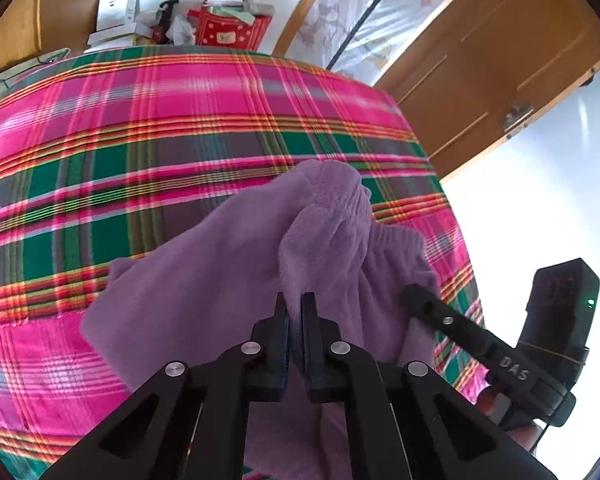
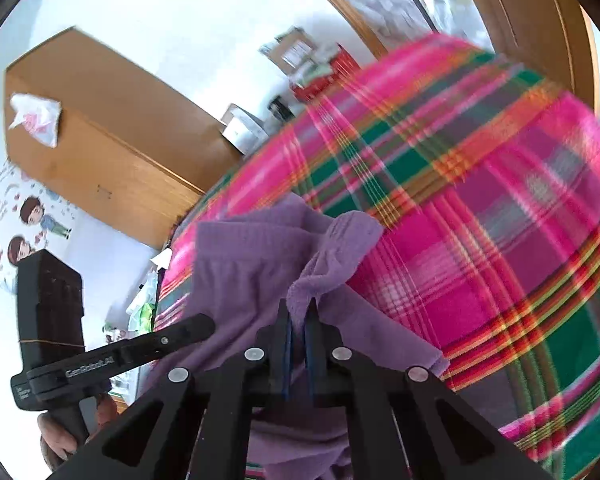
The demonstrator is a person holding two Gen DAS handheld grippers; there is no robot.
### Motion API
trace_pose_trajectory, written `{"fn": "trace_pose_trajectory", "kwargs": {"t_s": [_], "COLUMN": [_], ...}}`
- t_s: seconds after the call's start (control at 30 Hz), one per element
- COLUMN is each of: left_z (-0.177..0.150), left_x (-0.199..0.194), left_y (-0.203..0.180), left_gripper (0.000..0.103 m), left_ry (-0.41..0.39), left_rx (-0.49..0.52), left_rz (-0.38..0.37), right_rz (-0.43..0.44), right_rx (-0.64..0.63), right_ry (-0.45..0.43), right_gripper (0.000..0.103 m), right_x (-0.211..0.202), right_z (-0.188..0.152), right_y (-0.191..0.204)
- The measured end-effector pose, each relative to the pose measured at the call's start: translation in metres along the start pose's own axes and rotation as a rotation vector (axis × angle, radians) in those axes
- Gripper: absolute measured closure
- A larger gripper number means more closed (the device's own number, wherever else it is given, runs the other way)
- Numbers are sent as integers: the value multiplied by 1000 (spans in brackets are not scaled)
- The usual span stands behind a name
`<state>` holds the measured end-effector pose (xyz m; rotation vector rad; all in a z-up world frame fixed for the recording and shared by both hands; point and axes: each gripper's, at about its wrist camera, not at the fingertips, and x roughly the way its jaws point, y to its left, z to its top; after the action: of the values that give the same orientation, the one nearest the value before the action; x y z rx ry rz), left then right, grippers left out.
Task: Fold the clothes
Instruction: 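Grasp the purple fleece with the left gripper while the right gripper grasps another edge, then lift the purple fleece with both grippers, letting it unfold and hang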
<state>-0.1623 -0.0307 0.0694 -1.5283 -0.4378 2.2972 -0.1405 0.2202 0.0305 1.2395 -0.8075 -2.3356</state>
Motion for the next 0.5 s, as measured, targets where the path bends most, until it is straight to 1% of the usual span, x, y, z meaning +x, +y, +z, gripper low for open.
{"fn": "trace_pose_trajectory", "kwargs": {"t_s": [0.13, 0.17, 0.27, 0.4, 0.5], "left_z": [-7, -9, -16, -26, -34], "left_x": [-22, -27, -35, -43, -59], "left_y": [8, 9, 14, 23, 25], "left_gripper": [99, 99, 99, 99, 99], "left_ry": [-51, -61, -78, -97, -139], "left_rx": [-14, -14, -19, -65, -82], "left_rz": [-27, -33, -51, -119, -174], "right_rz": [27, 34, 67, 78, 74], "right_rx": [-66, -86, -148, -223, -268], "right_ry": [-30, -34, -45, -60, -74], "right_gripper": [98, 98, 98, 99, 99], "right_x": [-19, -13, -30, -38, -40], "right_z": [1, 2, -3, -1, 3], "right_y": [27, 38, 57, 79, 94]}}
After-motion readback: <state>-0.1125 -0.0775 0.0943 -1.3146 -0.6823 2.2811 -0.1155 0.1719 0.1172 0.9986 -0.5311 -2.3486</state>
